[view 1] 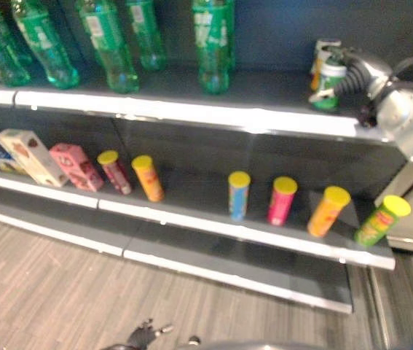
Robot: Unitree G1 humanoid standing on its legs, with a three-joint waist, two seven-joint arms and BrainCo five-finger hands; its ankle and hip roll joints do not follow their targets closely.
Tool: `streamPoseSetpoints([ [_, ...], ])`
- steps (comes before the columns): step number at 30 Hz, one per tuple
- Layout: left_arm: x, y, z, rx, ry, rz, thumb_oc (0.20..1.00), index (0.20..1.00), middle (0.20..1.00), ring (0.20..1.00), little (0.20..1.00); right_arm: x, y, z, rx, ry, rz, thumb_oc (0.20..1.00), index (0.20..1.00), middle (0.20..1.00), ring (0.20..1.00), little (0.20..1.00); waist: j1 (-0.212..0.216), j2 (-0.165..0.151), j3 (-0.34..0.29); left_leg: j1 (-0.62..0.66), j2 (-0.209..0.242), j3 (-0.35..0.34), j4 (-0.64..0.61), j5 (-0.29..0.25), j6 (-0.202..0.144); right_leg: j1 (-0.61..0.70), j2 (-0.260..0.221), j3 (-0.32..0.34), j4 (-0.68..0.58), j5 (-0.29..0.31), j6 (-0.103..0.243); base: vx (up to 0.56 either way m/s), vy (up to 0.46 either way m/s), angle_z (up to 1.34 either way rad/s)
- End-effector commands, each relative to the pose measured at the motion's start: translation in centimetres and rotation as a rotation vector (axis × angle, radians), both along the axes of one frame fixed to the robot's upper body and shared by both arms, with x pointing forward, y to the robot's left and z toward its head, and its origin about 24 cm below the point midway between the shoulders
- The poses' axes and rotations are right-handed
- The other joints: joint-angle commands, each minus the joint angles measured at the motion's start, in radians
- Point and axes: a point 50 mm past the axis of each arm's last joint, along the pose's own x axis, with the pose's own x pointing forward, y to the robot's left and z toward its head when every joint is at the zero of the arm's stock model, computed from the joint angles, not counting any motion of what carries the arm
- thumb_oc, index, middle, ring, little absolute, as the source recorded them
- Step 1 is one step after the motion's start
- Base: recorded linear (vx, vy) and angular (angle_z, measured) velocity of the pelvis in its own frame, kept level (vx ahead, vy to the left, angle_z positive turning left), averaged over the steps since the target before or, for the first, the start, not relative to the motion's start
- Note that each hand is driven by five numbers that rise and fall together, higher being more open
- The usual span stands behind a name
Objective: Put the goods on the table back onto the shelves and tidy them up.
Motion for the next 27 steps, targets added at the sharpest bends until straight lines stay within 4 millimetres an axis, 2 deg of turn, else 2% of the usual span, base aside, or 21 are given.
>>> streamPoseSetpoints([
  [1,3.2,1.4,1.1,0.046,-0.081,-0.046,1.0,1.0,1.0,1.0,1.0,-0.5,0.2,3.2,-0.054,-0.1,-0.005,1.0,1.0,1.0,1.0,1.0,0.061,-0.03,0.01,0.063,0.025,0.066,0.008,-0.074,-0.084,0.035,-0.017,-0.015,0.024,-0.063,0.022,0.0,0.0,0.0],
  [9,3.2,1.5,1.1,0.05,-0.079,-0.034,1.0,1.0,1.0,1.0,1.0,-1.9,0.3,5.2,-0.017,-0.211,0.036,1.0,1.0,1.0,1.0,1.0,0.052,-0.029,0.008,0.067,0.022,0.071,0.008,-0.079,-0.081,0.036,-0.019,-0.013,0.021,-0.059,0.026,0.0,0.0,0.0],
  [14,3.3,1.4,1.0,0.055,-0.08,-0.003,1.0,1.0,1.0,1.0,1.0,-5.7,1.1,8.3,-0.001,-0.454,0.145,1.0,1.0,1.0,1.0,1.0,0.031,-0.029,0.011,0.068,0.021,0.081,0.008,-0.086,-0.077,0.022,-0.021,0.0,0.023,-0.058,0.029,0.01,0.007,0.0],
  [16,3.2,1.4,1.0,0.055,-0.08,0.015,1.0,1.0,1.0,1.0,1.0,-7.8,1.0,9.5,-0.015,-0.57,0.179,1.0,1.0,1.0,1.0,1.0,0.019,-0.028,0.013,0.067,0.021,0.084,0.008,-0.09,-0.075,0.015,-0.022,0.005,0.024,-0.057,0.033,0.01,0.019,-0.01],
  [17,3.3,1.3,0.9,0.056,-0.08,0.024,1.0,1.0,1.0,1.0,1.0,-9.8,0.4,10.3,-0.052,-0.663,0.172,1.0,1.0,1.0,1.0,1.0,0.01,-0.032,0.012,0.066,0.021,0.087,0.008,-0.093,-0.074,0.009,-0.023,0.01,0.026,-0.057,0.035,0.02,0.024,-0.05],
  [18,3.3,1.4,0.9,0.058,-0.08,0.022,1.0,1.0,1.0,1.0,1.0,-9.8,0.3,10.2,-0.051,-0.663,0.169,1.0,1.0,1.0,1.0,1.0,0.012,-0.034,0.012,0.066,0.021,0.087,0.008,-0.093,-0.074,0.008,-0.023,0.01,0.027,-0.057,0.035,0.02,0.023,-0.08],
  [22,3.7,1.0,0.9,0.053,-0.089,0.036,1.0,1.0,1.0,1.0,1.0,-13.2,-1.3,10.7,-0.061,-0.79,0.152,1.0,1.0,1.0,1.0,1.0,-0.02,-0.041,0.013,0.063,0.022,0.098,0.008,-0.099,-0.072,-0.004,-0.024,0.018,0.03,-0.055,0.04,0.03,0.025,-0.09],
  [24,3.8,1.1,1.0,0.057,-0.091,0.031,1.0,1.0,1.0,1.0,1.0,-14.1,-2.2,10.3,-0.049,-0.803,0.136,1.0,1.0,1.0,1.0,1.0,-0.021,-0.05,0.012,0.063,0.022,0.101,0.008,-0.101,-0.071,-0.005,-0.023,0.019,0.03,-0.054,0.041,0.02,0.019,-0.1],
  [25,4.0,0.9,0.9,0.049,-0.093,0.043,1.0,1.0,1.0,1.0,1.0,-14.7,-2.8,10.2,-0.037,-0.817,0.128,1.0,1.0,1.0,1.0,1.0,-0.041,-0.048,0.013,0.063,0.023,0.106,0.008,-0.103,-0.07,-0.009,-0.023,0.023,0.031,-0.054,0.044,0.03,0.016,-0.09],
  [26,4.1,1.0,1.0,0.055,-0.09,0.039,1.0,1.0,1.0,1.0,1.0,-16.2,-4.2,9.4,0.03,-0.839,0.111,1.0,1.0,1.0,1.0,1.0,-0.053,-0.058,0.011,0.061,0.024,0.111,0.008,-0.107,-0.068,-0.02,-0.025,0.031,0.033,-0.052,0.048,0.03,0.024,-0.02],
  [27,4.2,0.8,0.9,0.053,-0.091,0.044,1.0,1.0,1.0,1.0,1.0,-16.7,-4.6,9.1,0.056,-0.854,0.108,1.0,1.0,1.0,1.0,1.0,-0.065,-0.059,0.012,0.06,0.024,0.114,0.008,-0.109,-0.067,-0.024,-0.025,0.037,0.033,-0.05,0.049,0.02,0.014,-0.09],
])
